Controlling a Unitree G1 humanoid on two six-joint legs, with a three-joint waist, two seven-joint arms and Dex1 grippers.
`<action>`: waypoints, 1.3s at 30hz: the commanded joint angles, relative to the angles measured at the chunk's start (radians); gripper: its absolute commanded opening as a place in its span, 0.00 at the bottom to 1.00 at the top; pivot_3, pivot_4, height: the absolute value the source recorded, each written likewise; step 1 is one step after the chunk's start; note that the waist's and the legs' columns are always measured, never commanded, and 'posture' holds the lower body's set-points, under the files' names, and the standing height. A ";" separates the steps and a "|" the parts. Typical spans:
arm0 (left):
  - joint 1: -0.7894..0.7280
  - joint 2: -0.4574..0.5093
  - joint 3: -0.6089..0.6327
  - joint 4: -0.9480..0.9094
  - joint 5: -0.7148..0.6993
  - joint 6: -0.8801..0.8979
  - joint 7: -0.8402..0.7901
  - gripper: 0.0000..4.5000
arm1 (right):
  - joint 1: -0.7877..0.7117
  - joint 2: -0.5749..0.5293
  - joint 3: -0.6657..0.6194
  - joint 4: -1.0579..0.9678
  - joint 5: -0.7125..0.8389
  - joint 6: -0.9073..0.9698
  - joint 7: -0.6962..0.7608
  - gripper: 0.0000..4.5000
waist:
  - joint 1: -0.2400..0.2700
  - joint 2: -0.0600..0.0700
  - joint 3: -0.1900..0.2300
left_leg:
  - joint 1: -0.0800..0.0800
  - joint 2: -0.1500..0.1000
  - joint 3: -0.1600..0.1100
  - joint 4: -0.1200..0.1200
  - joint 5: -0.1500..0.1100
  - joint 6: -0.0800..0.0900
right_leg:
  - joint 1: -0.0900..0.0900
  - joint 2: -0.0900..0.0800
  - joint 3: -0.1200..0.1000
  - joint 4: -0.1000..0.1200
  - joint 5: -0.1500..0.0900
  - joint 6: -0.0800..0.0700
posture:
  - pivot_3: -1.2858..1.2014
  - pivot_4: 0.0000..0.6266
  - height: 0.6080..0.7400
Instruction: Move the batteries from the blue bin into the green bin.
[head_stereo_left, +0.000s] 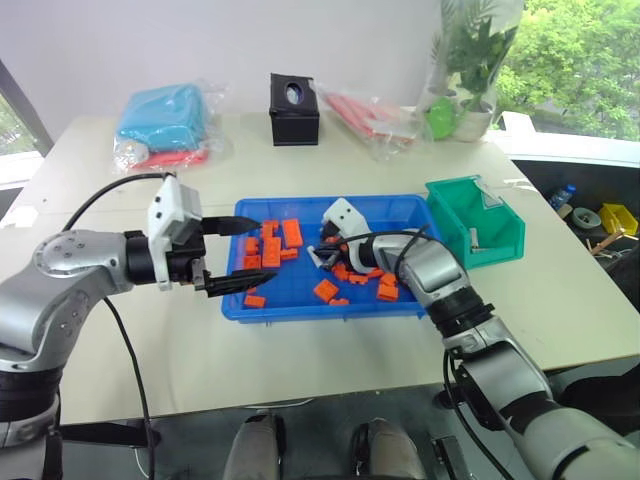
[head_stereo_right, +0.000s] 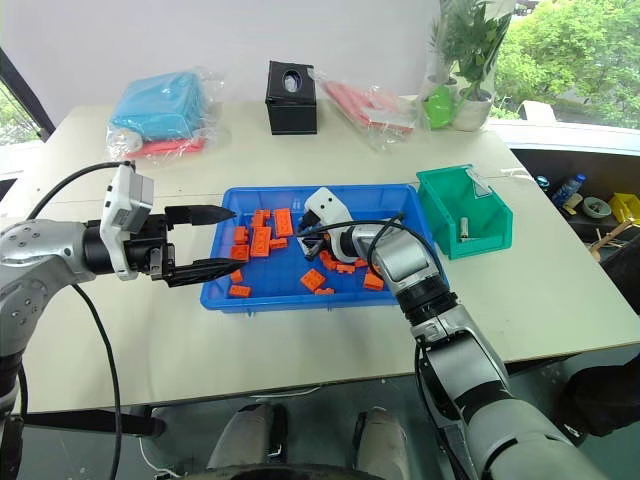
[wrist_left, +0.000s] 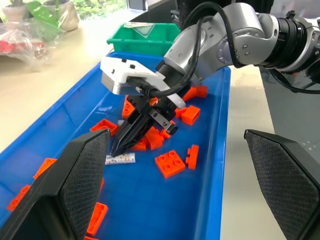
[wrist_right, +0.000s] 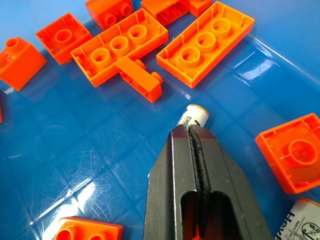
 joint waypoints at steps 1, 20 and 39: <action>-0.025 0.003 0.016 -0.001 -0.003 -0.012 0.003 1.00 | -0.029 0.022 -0.009 0.001 -0.008 0.024 -0.010 0.01 | -0.001 0.000 0.000 | 0.000 0.000 0.000 0.000 0.000 0.000 | 0.000 0.000 0.000 0.000 0.000 0.000 | 0.52 0.24 0.21; -0.031 0.000 0.015 0.005 0.008 -0.017 0.004 1.00 | 0.012 0.063 0.020 0.012 -0.046 0.026 -0.027 0.59 | -0.001 0.000 0.000 | 0.000 0.000 0.000 0.000 0.000 0.000 | 0.000 0.000 0.000 0.001 0.000 0.000 | 0.52 0.24 0.21; -0.008 -0.016 -0.019 -0.002 0.002 -0.016 -0.027 1.00 | -0.011 -0.192 -0.451 -0.371 0.087 0.356 -0.126 0.02 | 0.013 0.000 0.000 | -0.001 -0.001 -0.001 0.003 0.000 0.000 | 0.001 -0.001 0.000 0.001 0.000 0.000 | 0.52 0.24 0.21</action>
